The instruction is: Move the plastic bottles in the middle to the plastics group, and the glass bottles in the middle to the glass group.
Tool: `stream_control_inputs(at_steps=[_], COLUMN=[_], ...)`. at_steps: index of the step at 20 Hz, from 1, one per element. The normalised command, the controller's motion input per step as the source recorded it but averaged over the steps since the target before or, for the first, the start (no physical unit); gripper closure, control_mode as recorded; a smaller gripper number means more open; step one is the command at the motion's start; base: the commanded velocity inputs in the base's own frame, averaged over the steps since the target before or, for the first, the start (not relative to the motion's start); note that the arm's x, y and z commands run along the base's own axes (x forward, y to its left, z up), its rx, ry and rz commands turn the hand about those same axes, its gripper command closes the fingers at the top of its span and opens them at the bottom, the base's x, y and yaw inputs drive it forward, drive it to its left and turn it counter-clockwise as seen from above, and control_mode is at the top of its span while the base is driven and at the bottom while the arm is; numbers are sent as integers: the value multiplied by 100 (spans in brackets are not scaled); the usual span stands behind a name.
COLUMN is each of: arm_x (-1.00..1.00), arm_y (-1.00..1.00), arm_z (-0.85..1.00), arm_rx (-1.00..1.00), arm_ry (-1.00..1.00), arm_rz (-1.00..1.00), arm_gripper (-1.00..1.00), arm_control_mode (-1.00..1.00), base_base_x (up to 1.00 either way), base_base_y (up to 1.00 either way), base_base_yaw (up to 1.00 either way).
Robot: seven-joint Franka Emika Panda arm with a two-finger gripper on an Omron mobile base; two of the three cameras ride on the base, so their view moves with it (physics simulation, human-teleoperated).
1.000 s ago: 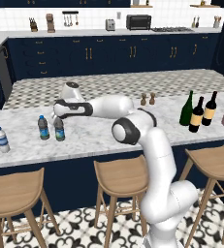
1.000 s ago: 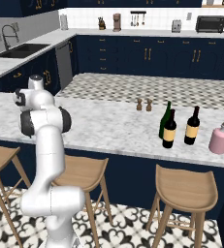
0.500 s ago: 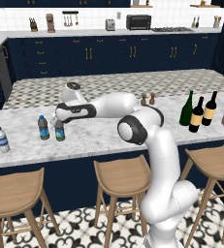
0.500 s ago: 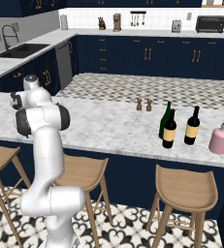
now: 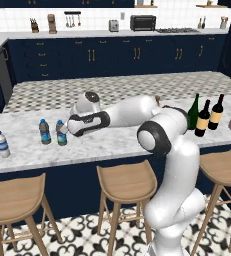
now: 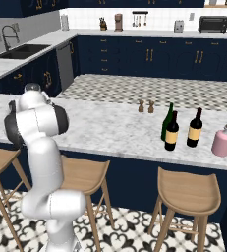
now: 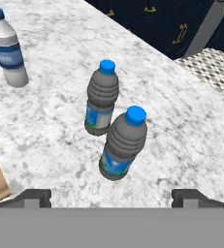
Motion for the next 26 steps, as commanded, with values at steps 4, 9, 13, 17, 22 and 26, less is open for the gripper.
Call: stream_control_inputs(at_steps=[4,9,13,17,22,26], arm_x=[-37,-37,-56,-82,-73,-56], arm_y=[-23,-39,-54,-51,-36,-24], arm_z=[60,73,64,16,-10,0], arm_rx=[0,0,0,0,4,6], arm_ry=[7,14,6,-5,-18,-12], arm_rz=[0,0,0,0,0,0], arm_gripper=[-100,-100,-100,-100,-100,-100], arm_control_mode=[-100,-100,-100,-100,-100,-100], base_base_x=[0,0,0,0,0,0], base_base_y=[0,0,0,0,0,0], base_base_yaw=[0,0,0,0,0,0])
